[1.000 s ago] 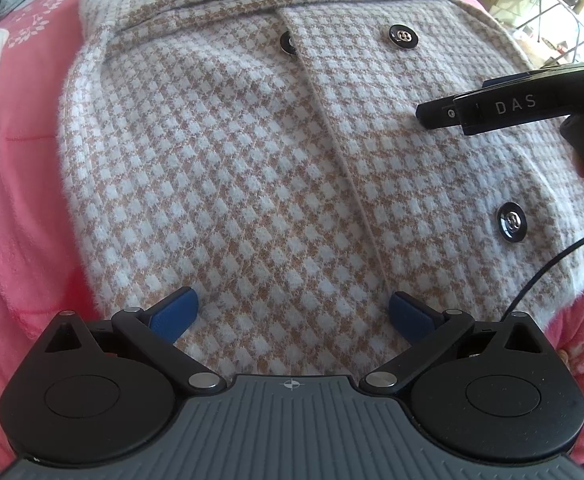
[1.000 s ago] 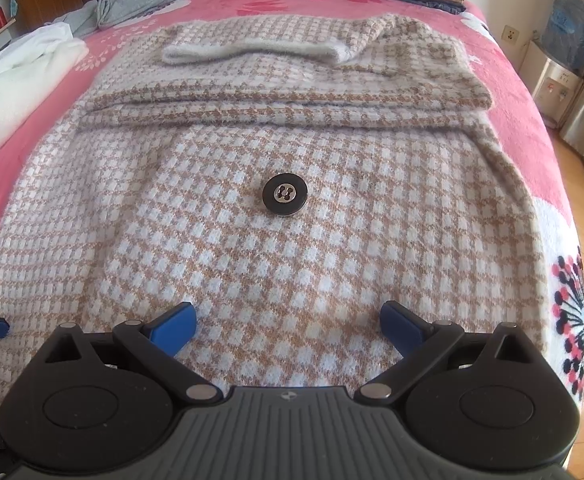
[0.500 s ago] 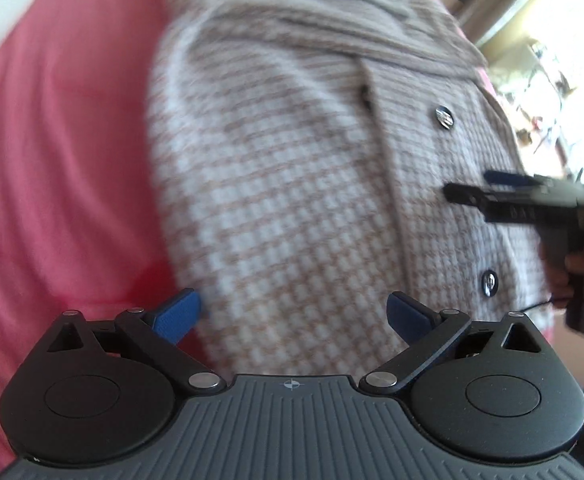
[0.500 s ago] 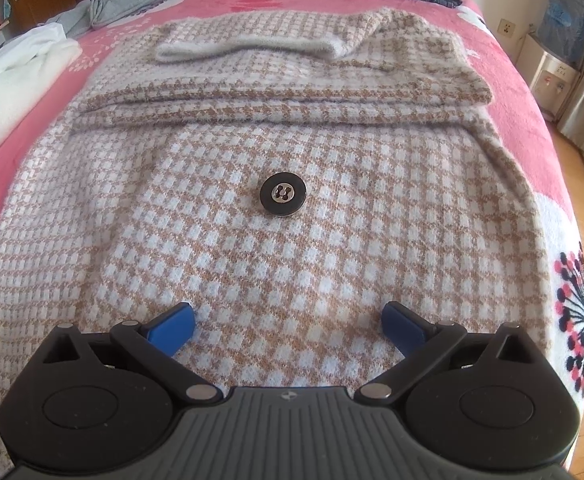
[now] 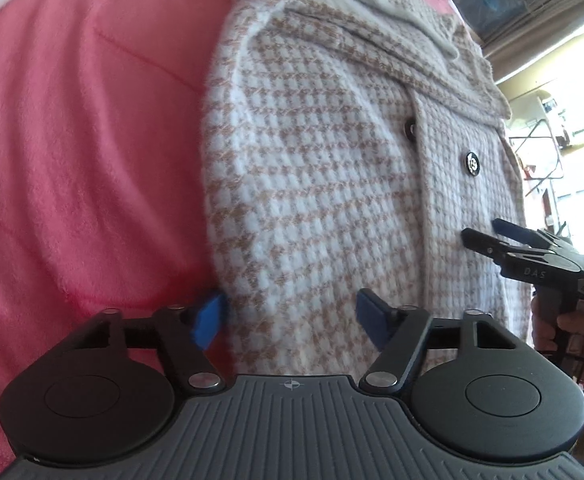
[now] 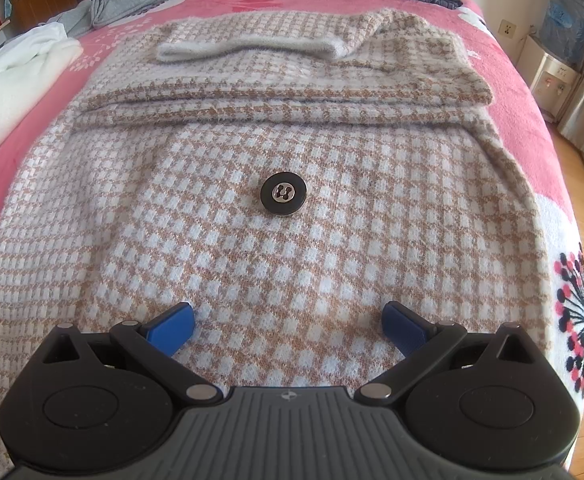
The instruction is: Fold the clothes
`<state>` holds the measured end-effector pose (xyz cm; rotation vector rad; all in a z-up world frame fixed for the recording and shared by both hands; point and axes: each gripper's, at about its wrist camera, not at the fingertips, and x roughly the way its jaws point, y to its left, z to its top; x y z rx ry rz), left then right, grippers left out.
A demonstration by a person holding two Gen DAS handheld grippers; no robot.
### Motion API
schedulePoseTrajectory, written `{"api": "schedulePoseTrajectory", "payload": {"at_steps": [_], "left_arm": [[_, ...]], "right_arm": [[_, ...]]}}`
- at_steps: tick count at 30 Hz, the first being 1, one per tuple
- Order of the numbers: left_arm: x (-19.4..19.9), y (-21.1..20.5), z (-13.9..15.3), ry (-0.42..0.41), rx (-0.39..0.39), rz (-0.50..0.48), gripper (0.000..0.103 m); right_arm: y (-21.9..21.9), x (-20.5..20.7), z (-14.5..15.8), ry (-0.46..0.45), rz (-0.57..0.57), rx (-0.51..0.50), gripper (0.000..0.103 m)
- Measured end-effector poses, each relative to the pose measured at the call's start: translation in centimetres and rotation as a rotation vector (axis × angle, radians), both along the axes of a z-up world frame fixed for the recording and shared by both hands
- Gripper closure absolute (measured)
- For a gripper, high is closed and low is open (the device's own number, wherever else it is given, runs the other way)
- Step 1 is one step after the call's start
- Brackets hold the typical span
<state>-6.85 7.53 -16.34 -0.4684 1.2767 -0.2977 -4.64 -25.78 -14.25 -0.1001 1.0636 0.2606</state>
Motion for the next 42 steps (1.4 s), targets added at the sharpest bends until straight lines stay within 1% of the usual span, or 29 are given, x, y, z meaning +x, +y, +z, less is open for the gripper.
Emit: {"api": "schedulePoseTrajectory", "payload": {"at_steps": [1, 3, 4, 6, 8, 11, 15, 16, 18, 21, 23, 26, 27, 31, 32, 34, 35, 36, 37, 41, 42], "left_arm": [[-0.4, 0.2, 0.0, -0.006, 0.001, -0.002, 0.045], [-1.1, 0.6, 0.0, 0.009, -0.023, 0.0, 0.048], [-1.5, 0.8, -0.1, 0.027, -0.049, 0.0, 0.05], [-2.4, 0.9, -0.6, 0.072, -0.1, -0.031, 0.052], [-3.1, 0.6, -1.1, 0.108, -0.127, -0.089, 0.052], [-3.8, 0.0, -1.9, 0.166, -0.188, -0.184, 0.053], [-4.1, -1.6, -2.2, 0.185, -0.257, -0.303, 0.053], [-4.1, -2.0, -2.3, 0.189, -0.263, -0.334, 0.053], [-4.1, -3.3, -2.4, 0.191, -0.209, -0.413, 0.054], [-4.6, -4.5, -2.3, 0.19, -0.168, -0.495, 0.054], [-4.7, -4.5, -2.3, 0.186, -0.158, -0.512, 0.054], [-4.7, -4.3, -2.5, 0.2, -0.159, -0.504, 0.054], [-4.7, -4.4, -2.5, 0.2, -0.15, -0.512, 0.054], [-5.1, -5.3, -2.1, 0.181, -0.102, -0.565, 0.054], [-5.2, -5.5, -1.9, 0.173, -0.09, -0.579, 0.054], [-5.3, -5.9, -1.8, 0.164, -0.075, -0.596, 0.053], [-5.3, -5.9, -1.8, 0.166, -0.075, -0.595, 0.053], [-5.2, -5.9, -1.8, 0.172, -0.078, -0.586, 0.053], [-5.1, -5.7, -1.9, 0.179, -0.084, -0.572, 0.054], [-5.5, -5.4, -2.1, 0.184, -0.083, -0.525, 0.058], [-5.5, -5.3, -2.0, 0.182, -0.081, -0.519, 0.059]], "right_arm": [[0.0, 0.0, 0.0, 0.0, 0.0, 0.0, 0.0], [0.0, 0.0, 0.0, 0.0, -0.001, -0.001, 0.0], [0.1, 0.0, 0.0, 0.001, -0.001, -0.001, 0.0], [0.1, 0.0, 0.0, 0.001, -0.002, -0.001, 0.0], [0.1, 0.1, 0.0, 0.002, -0.002, 0.0, 0.0], [0.2, 0.1, 0.0, 0.003, -0.002, 0.0, 0.0], [0.1, 0.1, 0.0, 0.003, -0.001, 0.002, 0.0], [0.1, 0.1, 0.0, 0.003, 0.0, 0.002, 0.0], [0.1, 0.1, 0.1, 0.002, 0.001, 0.003, 0.0], [-0.7, -0.1, 0.8, -0.02, -0.011, 0.017, 0.003], [-2.7, -0.5, 2.1, -0.058, -0.054, 0.075, 0.004], [-7.6, -0.9, 4.2, -0.088, -0.127, 0.196, 0.004], [-9.5, -0.9, 4.7, -0.082, -0.156, 0.225, 0.004], [-17.0, -2.0, 5.7, 0.012, -0.272, 0.335, 0.004], [-18.5, -2.6, 5.5, 0.029, -0.314, 0.358, 0.005], [-21.3, -3.8, 4.8, 0.078, -0.389, 0.425, 0.01], [-22.2, -4.4, 4.1, 0.106, -0.413, 0.468, 0.017], [-22.6, -4.9, 3.4, 0.127, -0.425, 0.498, 0.021], [-23.0, -5.3, 2.8, 0.145, -0.436, 0.523, 0.022], [-22.8, -6.7, 0.2, 0.191, -0.461, 0.565, 0.036], [-22.7, -7.1, -0.2, 0.194, -0.458, 0.571, 0.037]]}}
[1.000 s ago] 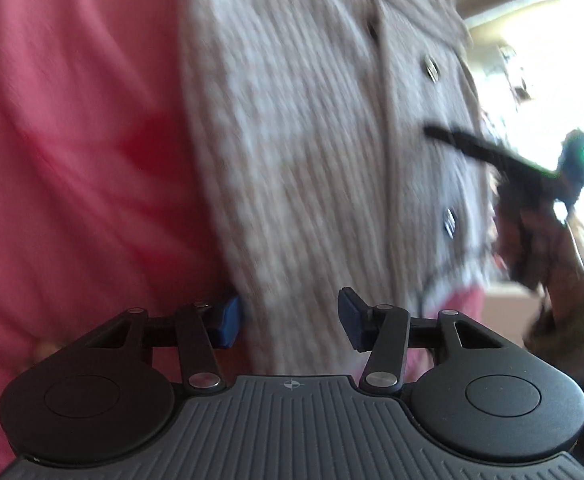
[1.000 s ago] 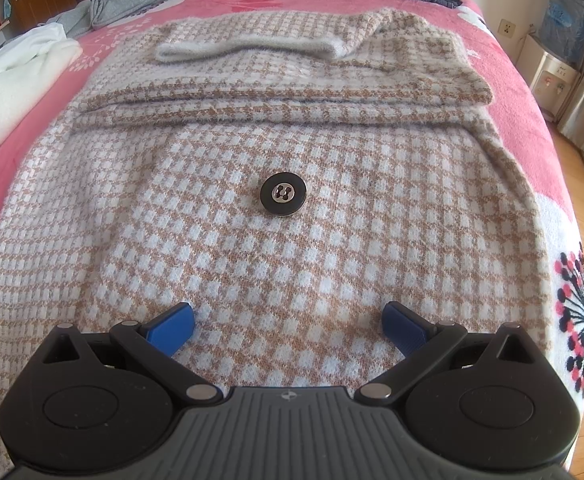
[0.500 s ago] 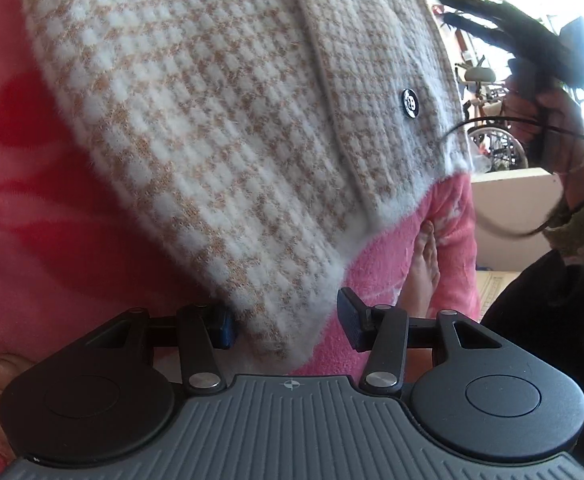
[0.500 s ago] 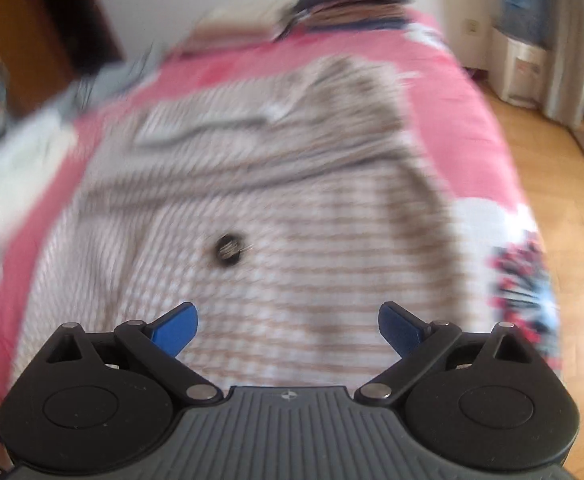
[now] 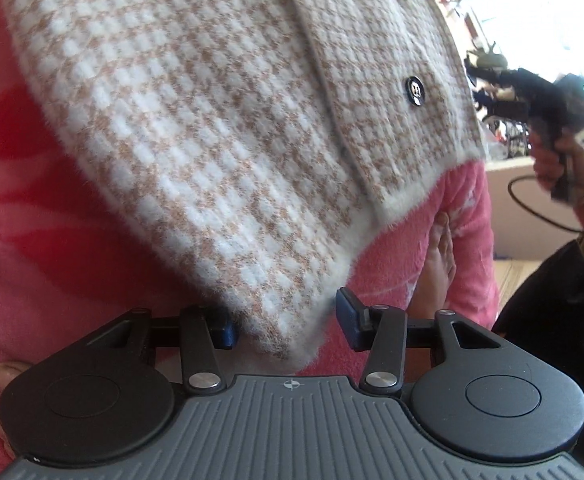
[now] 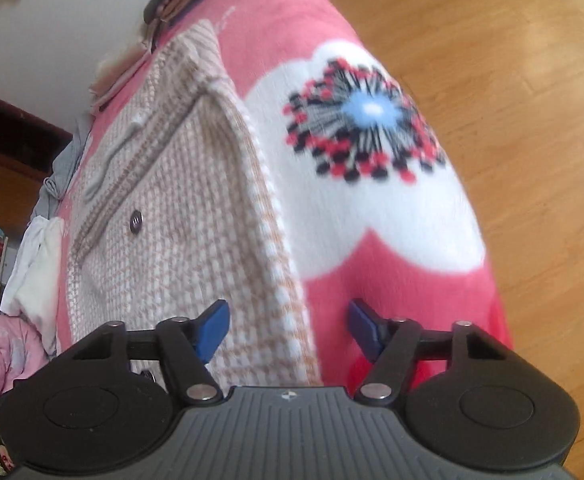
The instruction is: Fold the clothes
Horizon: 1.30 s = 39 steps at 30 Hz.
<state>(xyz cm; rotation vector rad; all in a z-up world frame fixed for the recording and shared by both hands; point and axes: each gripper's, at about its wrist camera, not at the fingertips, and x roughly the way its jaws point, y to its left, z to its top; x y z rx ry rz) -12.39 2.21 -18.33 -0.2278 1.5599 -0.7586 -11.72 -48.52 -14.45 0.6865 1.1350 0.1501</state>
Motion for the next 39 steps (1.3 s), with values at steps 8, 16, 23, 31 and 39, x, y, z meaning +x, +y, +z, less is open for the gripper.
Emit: {"api": "schedulePoseTrajectory", "payload": {"at_steps": [8, 16, 23, 31, 39], "left_arm": [[0.1, -0.8, 0.5, -0.026, 0.035, -0.031, 0.061], [-0.1, -0.9, 1.1, -0.075, 0.045, -0.08, 0.077], [-0.2, 0.4, 3.2, -0.187, -0.103, -0.119, 0.093], [2.5, 2.4, 6.3, -0.281, -0.201, -0.059, 0.096], [7.0, 4.1, 9.7, -0.366, -0.216, -0.002, 0.096]], "right_arm": [[-0.2, -3.8, -1.1, 0.025, 0.027, 0.154, 0.056], [1.5, -6.6, -3.2, 0.051, 0.028, 0.259, 0.081], [2.4, -6.5, -1.2, -0.037, 0.063, 0.235, 0.093], [3.5, -4.3, 3.4, -0.162, 0.123, 0.211, 0.094], [5.9, 2.5, 9.6, -0.236, 0.304, 0.15, 0.094]]}}
